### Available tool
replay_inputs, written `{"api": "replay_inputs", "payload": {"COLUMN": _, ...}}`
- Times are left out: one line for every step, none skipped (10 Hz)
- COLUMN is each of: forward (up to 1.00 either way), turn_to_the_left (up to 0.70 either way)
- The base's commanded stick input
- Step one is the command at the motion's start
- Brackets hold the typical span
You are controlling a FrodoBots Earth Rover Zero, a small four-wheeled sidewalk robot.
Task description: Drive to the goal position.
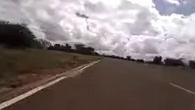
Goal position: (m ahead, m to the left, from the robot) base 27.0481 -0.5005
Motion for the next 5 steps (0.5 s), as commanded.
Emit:
{"api": "replay_inputs", "payload": {"forward": 1.0, "turn_to_the_left": 0.0}}
{"api": "replay_inputs", "payload": {"forward": 1.0, "turn_to_the_left": 0.0}}
{"api": "replay_inputs", "payload": {"forward": 1.0, "turn_to_the_left": 0.0}}
{"api": "replay_inputs", "payload": {"forward": 1.0, "turn_to_the_left": 0.0}}
{"api": "replay_inputs", "payload": {"forward": 1.0, "turn_to_the_left": 0.0}}
